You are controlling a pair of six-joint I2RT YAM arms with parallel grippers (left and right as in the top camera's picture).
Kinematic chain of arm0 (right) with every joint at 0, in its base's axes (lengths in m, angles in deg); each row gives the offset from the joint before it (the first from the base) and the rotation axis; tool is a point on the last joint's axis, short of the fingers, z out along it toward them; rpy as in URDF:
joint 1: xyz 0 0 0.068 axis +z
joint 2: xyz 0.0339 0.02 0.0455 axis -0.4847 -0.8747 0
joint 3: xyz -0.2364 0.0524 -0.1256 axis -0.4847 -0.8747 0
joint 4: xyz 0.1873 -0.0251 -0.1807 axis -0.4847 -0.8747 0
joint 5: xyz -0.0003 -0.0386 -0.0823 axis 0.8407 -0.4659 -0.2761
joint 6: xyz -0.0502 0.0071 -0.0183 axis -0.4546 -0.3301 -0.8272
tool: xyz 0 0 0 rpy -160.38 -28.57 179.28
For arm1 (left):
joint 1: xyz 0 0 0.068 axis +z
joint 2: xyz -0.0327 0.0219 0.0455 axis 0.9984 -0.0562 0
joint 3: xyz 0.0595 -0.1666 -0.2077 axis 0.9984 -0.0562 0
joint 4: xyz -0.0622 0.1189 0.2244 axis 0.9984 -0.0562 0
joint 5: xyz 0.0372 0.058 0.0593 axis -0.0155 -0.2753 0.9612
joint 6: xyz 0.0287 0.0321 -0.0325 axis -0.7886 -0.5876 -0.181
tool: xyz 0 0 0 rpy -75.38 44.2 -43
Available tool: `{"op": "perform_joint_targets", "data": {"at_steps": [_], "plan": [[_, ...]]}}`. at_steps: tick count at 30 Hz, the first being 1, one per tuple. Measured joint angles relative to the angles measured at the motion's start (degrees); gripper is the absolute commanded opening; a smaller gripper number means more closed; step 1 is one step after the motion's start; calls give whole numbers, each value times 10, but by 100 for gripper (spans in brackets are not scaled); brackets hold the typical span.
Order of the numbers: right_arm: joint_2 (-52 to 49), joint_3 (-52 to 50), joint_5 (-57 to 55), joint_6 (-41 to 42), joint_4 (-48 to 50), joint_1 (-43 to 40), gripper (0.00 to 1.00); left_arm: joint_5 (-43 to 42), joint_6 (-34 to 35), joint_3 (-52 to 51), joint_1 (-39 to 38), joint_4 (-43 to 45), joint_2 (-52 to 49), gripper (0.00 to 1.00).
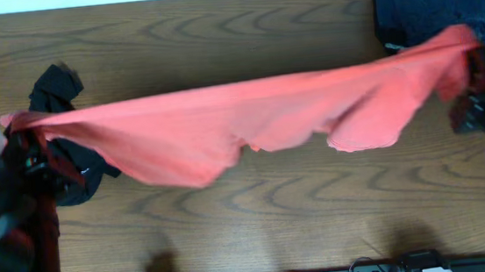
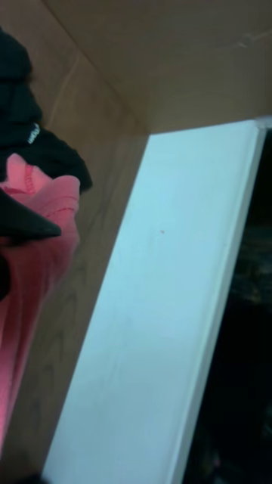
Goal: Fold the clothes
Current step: 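Lift the t-shirt with both grippers and lay it flat on the table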
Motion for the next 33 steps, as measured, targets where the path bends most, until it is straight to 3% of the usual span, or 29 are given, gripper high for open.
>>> {"op": "perform_joint_targets", "data": {"at_steps": [7, 16, 33], "plan": [[29, 90, -9, -3, -17, 0, 1, -20, 0, 0, 0, -9, 6, 6], [19, 98, -13, -3, -45, 0, 1, -33, 13, 21, 0, -56, 5, 6], [9, 249, -14, -3, -146, 0, 1, -52, 15, 205, 0, -137, 4, 6]]}}
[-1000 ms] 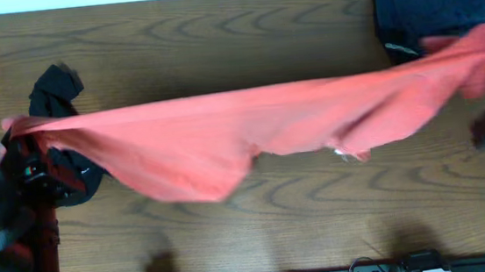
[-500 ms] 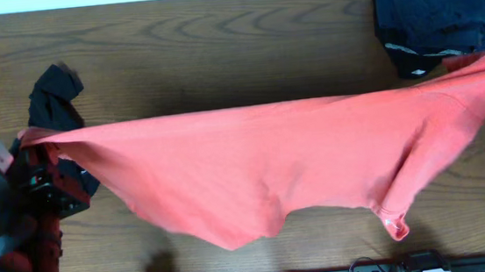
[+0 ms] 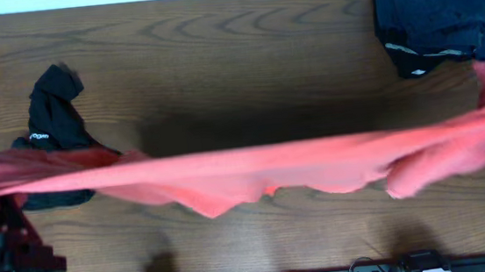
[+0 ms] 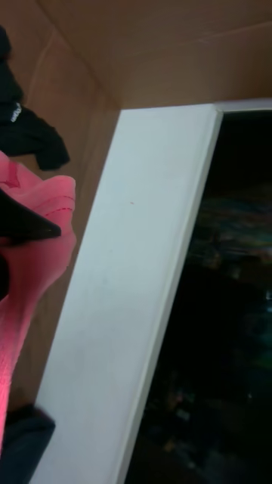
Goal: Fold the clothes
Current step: 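Lift the t-shirt with both grippers and lay it flat on the table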
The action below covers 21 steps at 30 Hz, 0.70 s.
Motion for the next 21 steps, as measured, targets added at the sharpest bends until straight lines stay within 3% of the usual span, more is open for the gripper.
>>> {"op": "perform_joint_targets", "data": {"at_steps": [13, 21], "plan": [[-17, 22, 5, -1, 33, -1, 1, -8, 0, 8, 0, -2, -10, 6], [-160, 27, 23, -2, 19, -1, 1, 14, 0, 7, 0, -24, -113, 6]]}}
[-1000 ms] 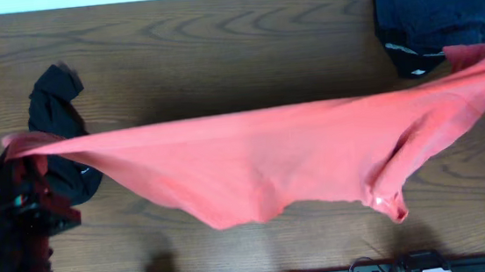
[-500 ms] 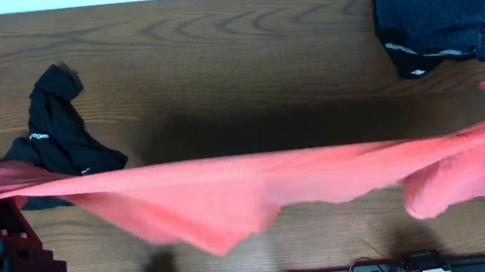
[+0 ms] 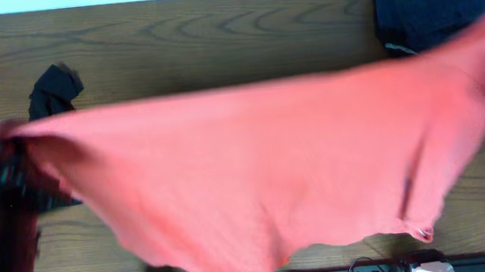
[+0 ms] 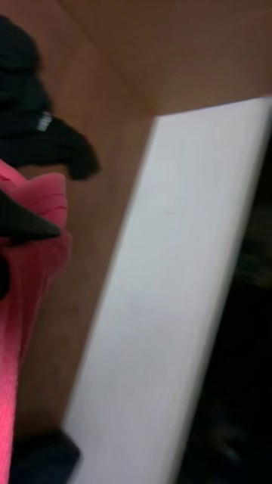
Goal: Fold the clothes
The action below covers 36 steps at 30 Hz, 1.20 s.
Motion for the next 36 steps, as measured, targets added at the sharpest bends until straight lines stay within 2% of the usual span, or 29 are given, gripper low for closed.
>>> {"op": "perform_joint_targets", "data": {"at_steps": [10, 17, 28, 36], "plan": [[-235, -6, 49, -1, -34, 0, 1, 25, 0, -6, 0, -26, -222, 6], [-386, -6, 82, -9, -12, 0, 1, 29, 0, -7, 0, -8, -376, 6], [-581, -7, 141, -13, 131, 0, 1, 35, 0, -10, 0, 153, -604, 6], [-665, -7, 170, -14, 235, 2, 1, 36, 0, -10, 0, 279, -678, 6]]}}
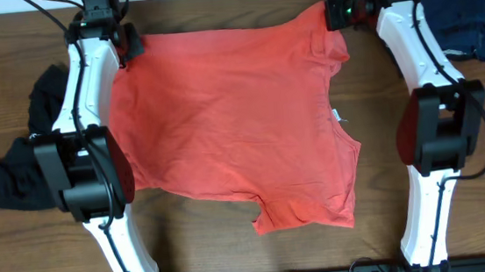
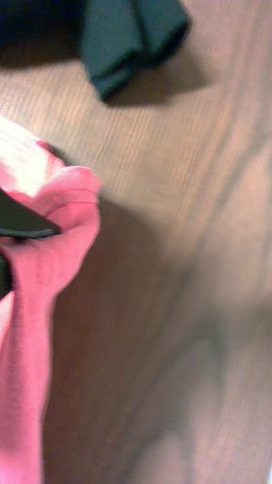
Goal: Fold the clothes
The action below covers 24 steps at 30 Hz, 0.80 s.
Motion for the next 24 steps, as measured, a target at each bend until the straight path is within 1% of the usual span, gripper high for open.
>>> {"op": "perform_joint_targets", "data": {"at_steps": [6, 10, 14, 19, 24], "plan": [[-25, 0, 4, 0, 52, 8, 1, 0, 0, 0, 0, 78, -21, 6], [-33, 0, 4, 0, 56, 12, 1, 0, -3, 0, 0, 90, -22, 6], [-33, 0, 4, 4, 33, 14, 1, 1, -7, 0, 0, 50, -22, 6], [-33, 0, 18, 13, -25, 14, 1, 2, -14, 0, 2, -8, -22, 6], [-26, 0, 30, 8, -79, 14, 1, 2, -16, 0, 10, -48, -22, 6]]}}
